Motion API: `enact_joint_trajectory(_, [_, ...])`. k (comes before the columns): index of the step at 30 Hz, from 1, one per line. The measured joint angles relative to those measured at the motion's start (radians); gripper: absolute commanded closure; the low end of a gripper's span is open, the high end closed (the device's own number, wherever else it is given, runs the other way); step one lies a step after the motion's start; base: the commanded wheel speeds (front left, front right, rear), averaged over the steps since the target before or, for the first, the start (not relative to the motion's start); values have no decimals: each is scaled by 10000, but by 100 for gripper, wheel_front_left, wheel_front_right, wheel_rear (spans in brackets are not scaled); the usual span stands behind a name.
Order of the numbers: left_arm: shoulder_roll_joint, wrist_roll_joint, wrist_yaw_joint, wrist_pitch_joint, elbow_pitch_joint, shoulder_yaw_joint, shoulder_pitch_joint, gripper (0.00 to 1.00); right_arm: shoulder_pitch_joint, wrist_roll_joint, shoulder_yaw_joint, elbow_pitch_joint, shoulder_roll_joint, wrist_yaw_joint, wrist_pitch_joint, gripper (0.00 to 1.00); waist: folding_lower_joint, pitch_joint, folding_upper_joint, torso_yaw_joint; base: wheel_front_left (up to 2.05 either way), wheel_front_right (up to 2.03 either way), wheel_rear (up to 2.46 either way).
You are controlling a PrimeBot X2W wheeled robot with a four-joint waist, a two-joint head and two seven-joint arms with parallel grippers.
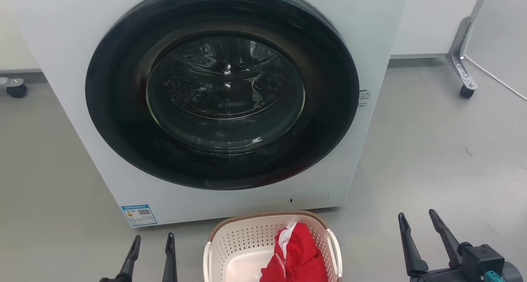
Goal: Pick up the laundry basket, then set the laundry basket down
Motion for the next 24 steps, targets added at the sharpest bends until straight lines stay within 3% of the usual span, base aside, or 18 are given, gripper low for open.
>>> enact_joint_trajectory(14, [-199,307,0,410,-297,301,155,0,199,-255,-267,-295,102,-2,-2,0,0,48,0,-25,0,0,0])
enact_joint_trajectory(15, [-205,324,0,414,-288,303,159,100,201,-255,-259,-282,130,0,6,100,0,49,0,-24,0,0,0])
enact_joint_trajectory(24, [-263,-105,-111,548,136,393,294,100,398,174,-464,148,422,109,207,100,0,76,0,-4,0,0,0])
